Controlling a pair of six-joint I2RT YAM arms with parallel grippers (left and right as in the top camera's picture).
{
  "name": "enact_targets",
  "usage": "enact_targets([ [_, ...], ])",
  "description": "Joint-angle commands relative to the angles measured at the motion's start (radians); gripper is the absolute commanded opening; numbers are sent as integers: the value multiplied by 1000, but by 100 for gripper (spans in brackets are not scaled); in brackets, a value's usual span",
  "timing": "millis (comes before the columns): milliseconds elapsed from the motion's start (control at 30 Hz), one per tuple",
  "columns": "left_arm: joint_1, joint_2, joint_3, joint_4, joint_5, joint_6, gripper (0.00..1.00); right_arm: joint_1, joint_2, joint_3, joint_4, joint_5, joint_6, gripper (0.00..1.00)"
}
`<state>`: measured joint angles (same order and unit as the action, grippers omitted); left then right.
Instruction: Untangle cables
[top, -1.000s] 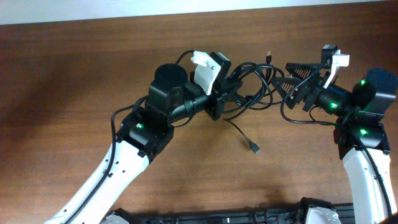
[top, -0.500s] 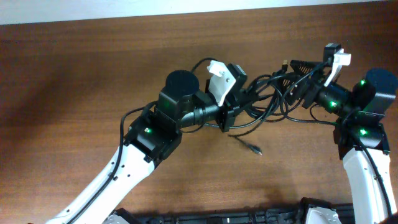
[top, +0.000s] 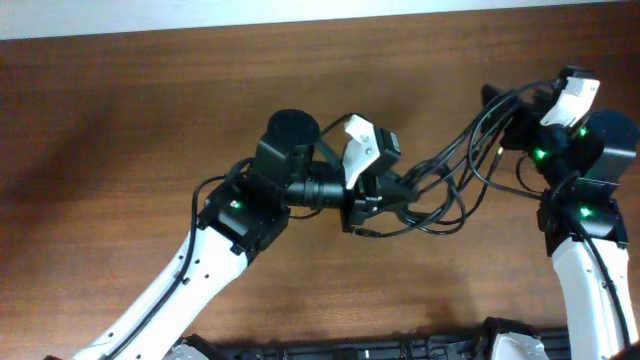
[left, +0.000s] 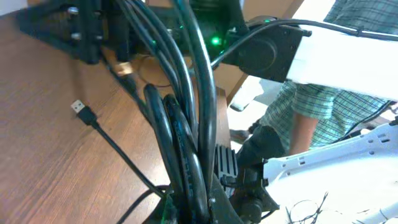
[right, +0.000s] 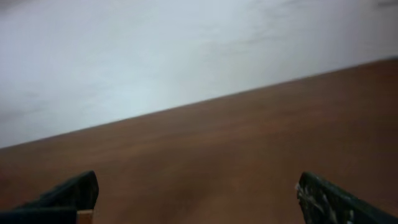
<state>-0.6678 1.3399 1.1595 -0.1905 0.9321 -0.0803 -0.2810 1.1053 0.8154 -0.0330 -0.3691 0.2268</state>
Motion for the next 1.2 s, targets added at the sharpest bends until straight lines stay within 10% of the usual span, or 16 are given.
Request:
enact_targets([
  [0,63,-22,7,-22,127,33,0,-85,17,8,-32,180,-32,99],
  [567,422,-29,7,-96,130,32,0,-317,19,8,-89,200,-118,99],
  [1167,328,-27,7,47,-246,-340,0,-312,18,8,-315,-1047,-117,99],
])
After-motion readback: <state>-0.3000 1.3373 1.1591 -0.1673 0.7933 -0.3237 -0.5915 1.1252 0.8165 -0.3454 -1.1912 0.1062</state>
